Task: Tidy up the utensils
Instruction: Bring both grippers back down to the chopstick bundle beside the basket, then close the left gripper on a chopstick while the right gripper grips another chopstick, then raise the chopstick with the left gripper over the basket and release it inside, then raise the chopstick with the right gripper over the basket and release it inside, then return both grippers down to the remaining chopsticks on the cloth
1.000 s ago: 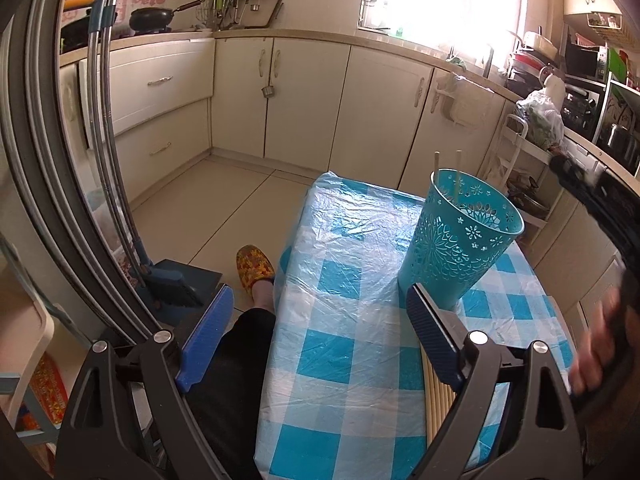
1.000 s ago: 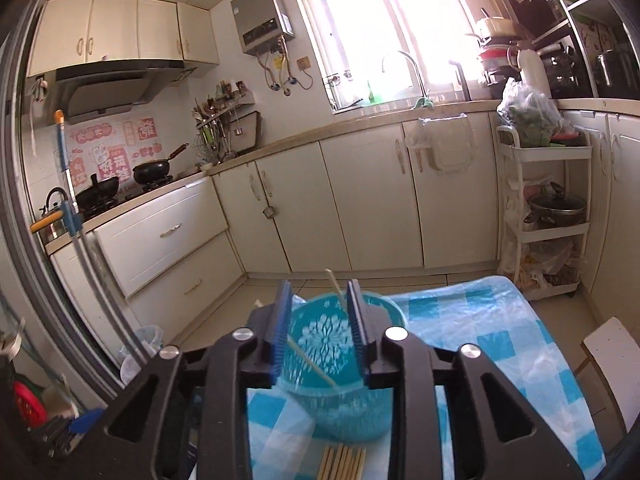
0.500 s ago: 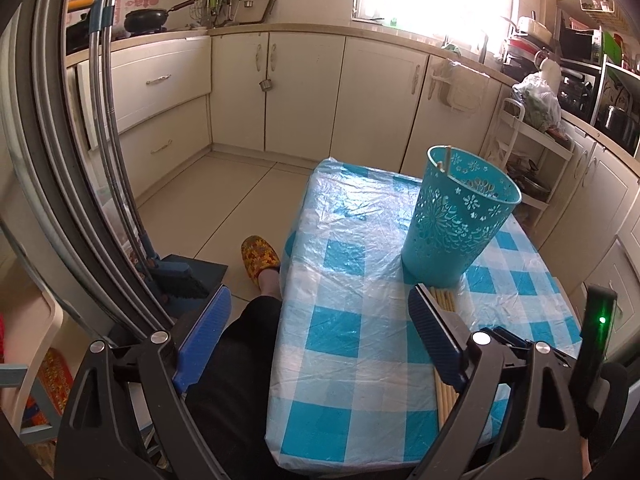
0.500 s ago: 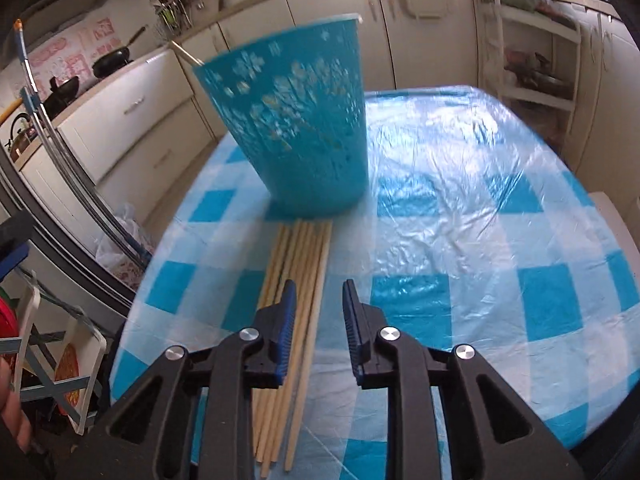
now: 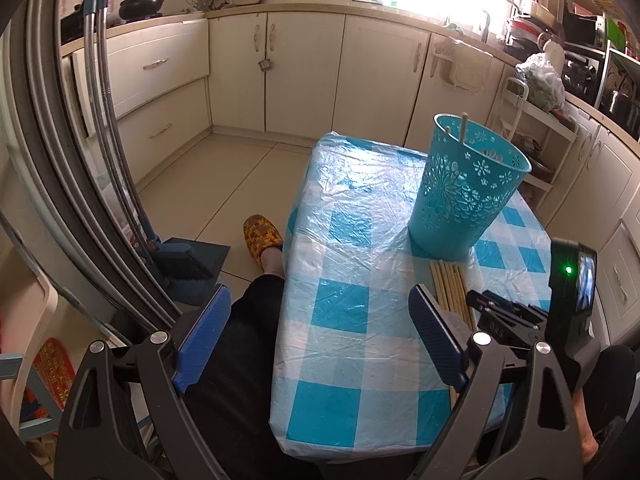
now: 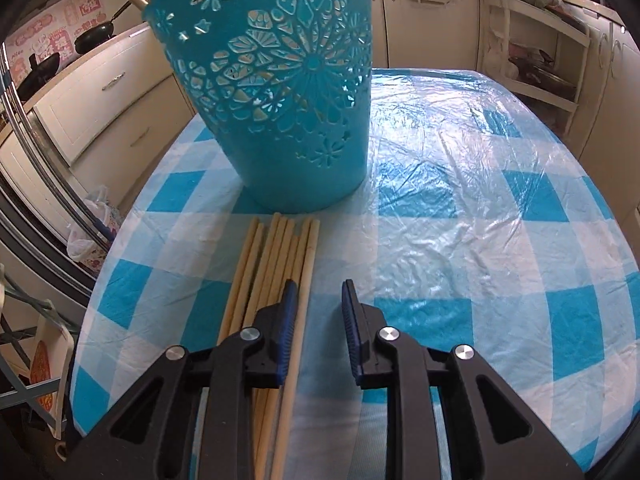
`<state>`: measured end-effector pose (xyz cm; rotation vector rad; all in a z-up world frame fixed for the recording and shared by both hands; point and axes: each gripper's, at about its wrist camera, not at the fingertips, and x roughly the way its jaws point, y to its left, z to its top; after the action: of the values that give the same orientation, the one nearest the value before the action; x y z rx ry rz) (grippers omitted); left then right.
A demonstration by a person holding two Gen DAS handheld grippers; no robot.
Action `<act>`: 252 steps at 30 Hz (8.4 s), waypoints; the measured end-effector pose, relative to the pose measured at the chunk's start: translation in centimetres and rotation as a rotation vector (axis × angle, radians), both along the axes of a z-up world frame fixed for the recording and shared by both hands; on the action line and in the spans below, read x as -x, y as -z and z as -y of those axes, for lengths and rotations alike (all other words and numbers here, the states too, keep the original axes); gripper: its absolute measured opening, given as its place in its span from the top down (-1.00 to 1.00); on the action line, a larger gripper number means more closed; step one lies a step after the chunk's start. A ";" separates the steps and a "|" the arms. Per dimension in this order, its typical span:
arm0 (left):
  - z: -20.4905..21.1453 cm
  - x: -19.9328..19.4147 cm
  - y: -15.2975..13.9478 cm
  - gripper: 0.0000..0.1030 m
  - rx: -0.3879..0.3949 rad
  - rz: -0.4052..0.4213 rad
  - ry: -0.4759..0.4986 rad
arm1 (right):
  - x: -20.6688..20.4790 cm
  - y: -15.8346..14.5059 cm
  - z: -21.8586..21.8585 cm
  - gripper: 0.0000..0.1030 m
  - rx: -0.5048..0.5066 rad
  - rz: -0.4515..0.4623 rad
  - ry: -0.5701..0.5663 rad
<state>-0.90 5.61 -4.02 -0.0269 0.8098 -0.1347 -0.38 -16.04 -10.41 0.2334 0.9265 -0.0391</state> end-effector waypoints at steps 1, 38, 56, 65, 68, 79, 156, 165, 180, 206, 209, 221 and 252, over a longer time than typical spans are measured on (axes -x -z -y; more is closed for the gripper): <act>0.3 -0.1 0.2 -0.69 -0.002 -0.012 0.008 | -0.1 0.0 0.1 0.70 0.007 -0.003 0.000; 13.4 -10.7 10.5 0.02 -0.156 -0.256 0.189 | 1.6 0.1 3.6 0.85 -0.110 0.014 -0.005; 8.7 -7.1 7.4 0.90 0.002 -0.284 0.308 | 1.7 0.1 2.4 0.85 -0.016 0.042 -0.017; 7.4 -3.5 2.4 0.90 0.039 -0.182 0.339 | 1.8 0.0 1.8 0.85 0.017 0.045 -0.020; 7.2 -2.8 1.0 0.90 0.048 -0.150 0.350 | 1.9 0.0 1.6 0.85 0.022 0.046 -0.020; 6.8 0.0 -3.9 0.90 0.092 -0.058 0.395 | 2.2 -0.1 1.4 0.85 0.042 0.042 -0.024; -0.1 -6.2 0.9 -0.40 0.156 0.011 0.007 | 6.2 -9.4 5.6 0.89 -0.249 0.291 0.034; 0.6 -5.6 1.3 -0.40 0.148 -0.008 0.029 | 0.6 -18.2 6.5 0.89 -0.281 0.555 0.038; 0.5 -6.9 3.1 -0.40 0.177 -0.055 0.030 | -9.7 -18.0 5.7 0.88 -0.180 0.625 0.171; 1.3 -2.7 -1.8 -0.57 0.063 0.117 0.036 | 2.9 -15.9 3.3 0.24 -0.095 0.525 0.052; 1.5 -1.7 -2.6 -0.58 0.043 0.142 0.043 | 5.2 -15.1 3.1 0.23 -0.096 0.500 0.060; 1.7 2.7 -5.4 -0.62 0.008 0.232 0.071 | 10.7 -13.1 1.9 0.23 -0.084 0.424 0.072; -1.1 5.8 -5.6 -0.70 0.019 0.217 0.057 | 4.8 -2.5 -0.8 0.44 -0.055 0.069 0.032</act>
<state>-6.67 6.68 1.54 -0.0073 0.5926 -0.1957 -5.18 -15.28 -7.88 0.2989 0.8559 -0.0347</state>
